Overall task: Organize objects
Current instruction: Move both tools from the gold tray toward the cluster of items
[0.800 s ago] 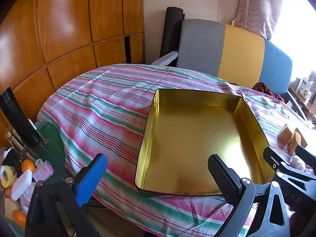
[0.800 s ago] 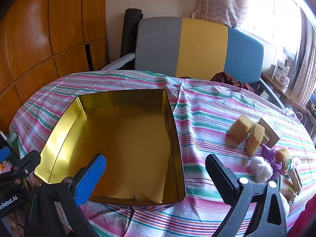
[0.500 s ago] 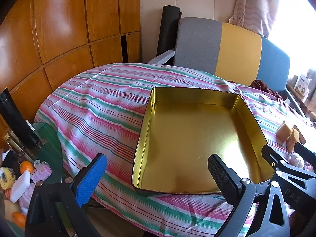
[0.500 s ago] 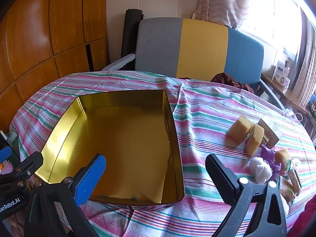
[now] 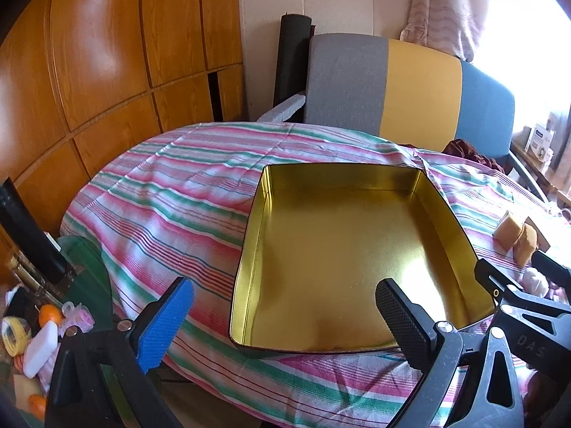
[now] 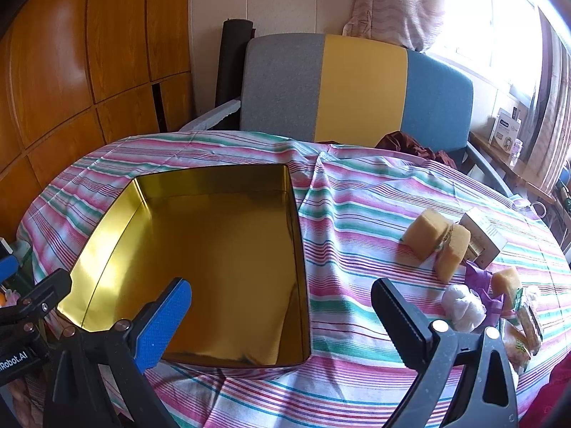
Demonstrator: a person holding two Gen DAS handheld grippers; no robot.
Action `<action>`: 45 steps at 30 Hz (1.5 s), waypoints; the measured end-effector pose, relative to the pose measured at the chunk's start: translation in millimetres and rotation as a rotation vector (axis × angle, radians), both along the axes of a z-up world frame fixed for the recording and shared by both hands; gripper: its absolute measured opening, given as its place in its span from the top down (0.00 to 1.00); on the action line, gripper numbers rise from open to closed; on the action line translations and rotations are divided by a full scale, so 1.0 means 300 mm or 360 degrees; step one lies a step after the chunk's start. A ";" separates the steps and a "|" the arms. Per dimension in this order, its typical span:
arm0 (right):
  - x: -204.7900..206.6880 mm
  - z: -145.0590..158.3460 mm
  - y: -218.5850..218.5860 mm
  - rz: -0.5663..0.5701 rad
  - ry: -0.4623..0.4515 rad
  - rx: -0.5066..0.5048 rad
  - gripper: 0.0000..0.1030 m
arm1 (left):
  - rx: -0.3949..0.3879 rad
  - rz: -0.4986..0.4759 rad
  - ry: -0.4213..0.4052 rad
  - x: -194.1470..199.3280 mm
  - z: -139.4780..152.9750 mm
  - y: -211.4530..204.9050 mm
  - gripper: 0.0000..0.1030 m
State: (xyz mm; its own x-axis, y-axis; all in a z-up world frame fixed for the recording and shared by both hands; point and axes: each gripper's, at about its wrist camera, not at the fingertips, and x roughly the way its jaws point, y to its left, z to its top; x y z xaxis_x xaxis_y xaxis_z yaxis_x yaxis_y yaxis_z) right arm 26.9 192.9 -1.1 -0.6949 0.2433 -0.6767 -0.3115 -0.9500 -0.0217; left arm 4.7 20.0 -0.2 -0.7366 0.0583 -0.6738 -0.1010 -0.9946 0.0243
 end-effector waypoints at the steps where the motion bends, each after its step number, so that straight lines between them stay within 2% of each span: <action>1: 0.003 0.002 0.008 -0.0003 0.0003 -0.0002 0.00 | -0.0008 -0.0009 0.0006 0.001 0.002 0.003 0.00; 12: 0.059 0.034 0.154 -0.0134 0.0031 -0.0026 0.00 | -0.0091 -0.0150 0.0044 0.008 0.012 0.085 0.00; 13: 0.066 0.036 0.169 -0.0147 0.0032 -0.0026 0.00 | -0.0091 -0.0280 0.0051 0.009 0.012 0.095 0.00; 26: 0.184 0.056 0.398 -0.0368 0.0018 -0.0037 0.00 | -0.0136 -0.0429 0.0075 0.012 0.015 0.203 0.00; 30: 0.240 0.057 0.499 -0.0464 0.0013 -0.0096 0.00 | -0.0110 -0.0508 0.0044 0.009 0.013 0.252 0.00; 37: 0.401 0.053 0.701 -0.0703 0.0035 -0.0216 0.00 | -0.0043 -0.0678 -0.0082 0.007 -0.007 0.354 0.00; 45: 0.533 0.010 0.855 -0.0922 0.0043 -0.0361 0.00 | -0.0044 -0.0932 -0.0130 0.038 -0.003 0.532 0.00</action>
State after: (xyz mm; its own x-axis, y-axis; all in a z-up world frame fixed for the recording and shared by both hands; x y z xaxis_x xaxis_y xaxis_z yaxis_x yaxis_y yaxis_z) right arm 186.8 449.5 1.8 -0.5105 0.4384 -0.7398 -0.7754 -0.6065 0.1757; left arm 16.2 179.6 -1.1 -0.5329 0.4212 -0.7339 -0.6354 -0.7719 0.0184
